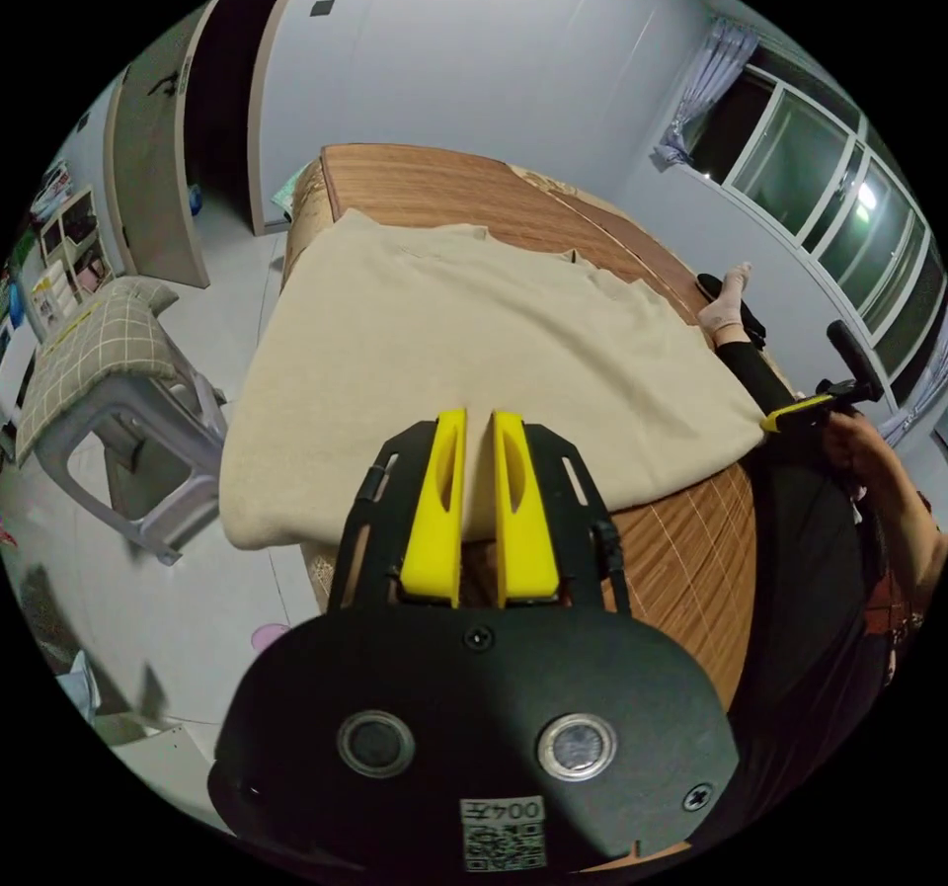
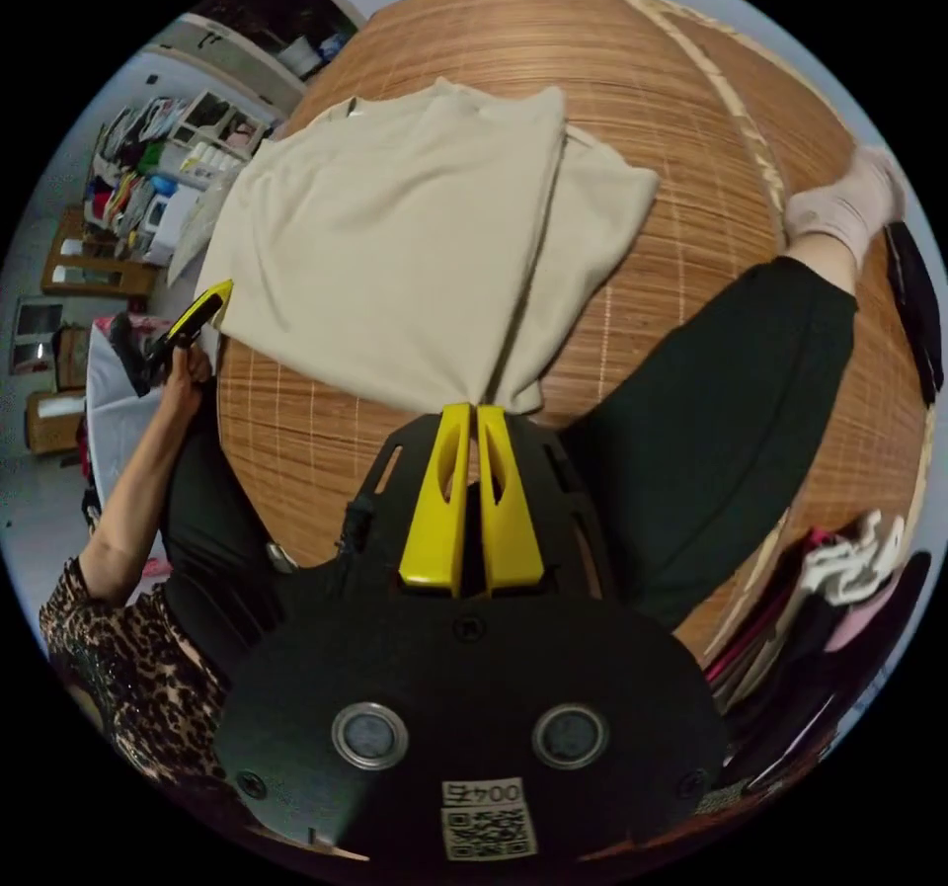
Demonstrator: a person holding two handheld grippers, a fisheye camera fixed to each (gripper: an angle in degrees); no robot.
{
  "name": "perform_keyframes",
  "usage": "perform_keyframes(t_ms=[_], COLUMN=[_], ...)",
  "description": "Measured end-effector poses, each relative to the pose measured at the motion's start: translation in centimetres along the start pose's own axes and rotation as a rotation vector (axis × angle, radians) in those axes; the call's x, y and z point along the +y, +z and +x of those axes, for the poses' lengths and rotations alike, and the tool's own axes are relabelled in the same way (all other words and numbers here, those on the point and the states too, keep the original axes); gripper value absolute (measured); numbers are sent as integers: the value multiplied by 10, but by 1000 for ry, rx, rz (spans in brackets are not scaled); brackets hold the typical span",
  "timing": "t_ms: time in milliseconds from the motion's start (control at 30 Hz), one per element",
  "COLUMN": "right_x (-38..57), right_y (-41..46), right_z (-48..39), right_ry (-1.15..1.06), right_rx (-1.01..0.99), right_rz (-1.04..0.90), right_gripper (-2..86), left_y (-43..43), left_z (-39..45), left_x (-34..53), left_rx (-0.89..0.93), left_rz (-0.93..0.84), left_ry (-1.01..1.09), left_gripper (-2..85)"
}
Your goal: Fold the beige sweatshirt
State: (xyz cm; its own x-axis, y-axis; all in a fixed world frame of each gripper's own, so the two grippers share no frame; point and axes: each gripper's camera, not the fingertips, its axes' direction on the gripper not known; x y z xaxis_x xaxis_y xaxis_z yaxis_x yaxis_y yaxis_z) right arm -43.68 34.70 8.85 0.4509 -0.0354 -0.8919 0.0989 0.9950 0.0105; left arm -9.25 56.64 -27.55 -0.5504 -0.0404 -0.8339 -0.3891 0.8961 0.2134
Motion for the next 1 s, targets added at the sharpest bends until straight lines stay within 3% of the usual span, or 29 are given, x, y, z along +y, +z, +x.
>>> perform_keyframes(t_ms=[67,167,267,467,600,1000], right_x=[8,-3,-4,38,52,1], right_y=[9,42,45,2,-16,13], right_z=[2,0,-12,-6,9,25], right_ry=[28,37,-10,37,127,116], right_rx=[32,39,77,59,-64,22], right_rz=[-25,-213,-237,84,323,625], right_gripper=[9,20,35,46,62,92], left_y=[6,16,23,37,50,85], left_z=[6,19,27,46,85,142], left_x=[5,12,21,37,50,82], left_rx=[-22,-60,-68,-102,-260,-482], left_rz=[-9,-20,-18,-11,-12,-12], left_ry=[18,45,50,75,216,369], left_gripper=[22,16,14,14,17,30])
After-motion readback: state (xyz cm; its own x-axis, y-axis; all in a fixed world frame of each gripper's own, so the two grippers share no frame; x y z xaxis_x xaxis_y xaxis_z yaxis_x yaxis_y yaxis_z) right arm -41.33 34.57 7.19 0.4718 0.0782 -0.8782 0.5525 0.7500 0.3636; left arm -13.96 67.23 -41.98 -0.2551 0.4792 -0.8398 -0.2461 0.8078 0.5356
